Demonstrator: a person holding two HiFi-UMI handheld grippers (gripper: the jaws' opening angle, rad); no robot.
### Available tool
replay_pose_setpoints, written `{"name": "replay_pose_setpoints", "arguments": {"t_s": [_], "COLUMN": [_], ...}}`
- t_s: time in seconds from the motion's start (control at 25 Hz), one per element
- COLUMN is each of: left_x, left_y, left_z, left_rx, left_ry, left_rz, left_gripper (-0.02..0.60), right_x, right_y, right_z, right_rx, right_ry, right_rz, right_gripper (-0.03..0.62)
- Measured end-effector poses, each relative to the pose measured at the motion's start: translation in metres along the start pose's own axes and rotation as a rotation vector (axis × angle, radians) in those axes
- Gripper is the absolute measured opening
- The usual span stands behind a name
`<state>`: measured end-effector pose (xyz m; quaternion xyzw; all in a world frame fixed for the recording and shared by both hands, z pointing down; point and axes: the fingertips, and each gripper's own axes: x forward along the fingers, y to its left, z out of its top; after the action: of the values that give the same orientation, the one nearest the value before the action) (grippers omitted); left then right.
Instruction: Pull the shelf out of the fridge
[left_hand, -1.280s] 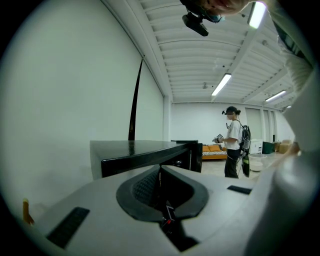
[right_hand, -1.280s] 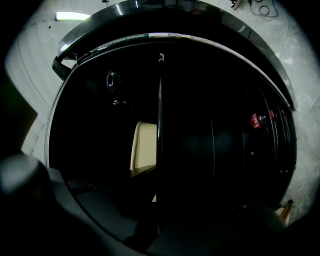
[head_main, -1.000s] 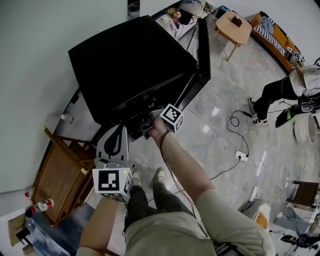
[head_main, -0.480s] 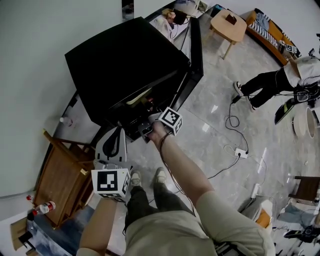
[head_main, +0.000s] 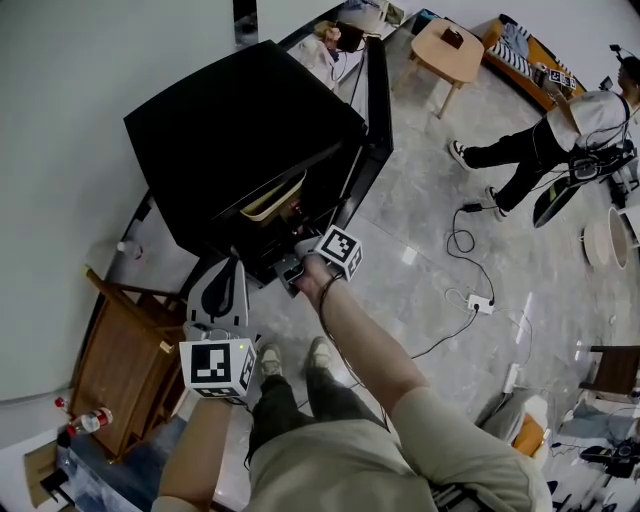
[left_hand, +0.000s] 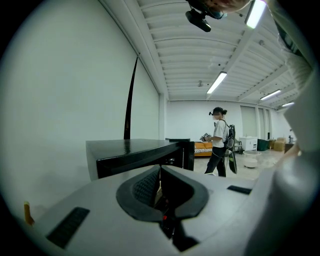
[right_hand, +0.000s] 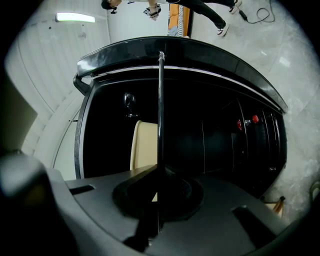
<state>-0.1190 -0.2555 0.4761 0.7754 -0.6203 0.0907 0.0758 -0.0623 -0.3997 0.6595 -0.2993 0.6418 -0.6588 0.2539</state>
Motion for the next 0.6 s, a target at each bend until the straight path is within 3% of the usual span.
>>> {"name": "replay_pose_setpoints", "arguments": {"t_s": [0.6], "left_x": [-0.007], "left_y": [-0.008], "left_z": [-0.005], "left_rx": [0.029], "left_ry": [0.033], "left_rz": [-0.022], "left_gripper": [0.008], "right_x": [-0.042], "right_y": [0.0], "right_z": [-0.002], "right_rx": [0.0], "right_ry": [-0.006], "right_rz": [0.018], "right_gripper": [0.003]}}
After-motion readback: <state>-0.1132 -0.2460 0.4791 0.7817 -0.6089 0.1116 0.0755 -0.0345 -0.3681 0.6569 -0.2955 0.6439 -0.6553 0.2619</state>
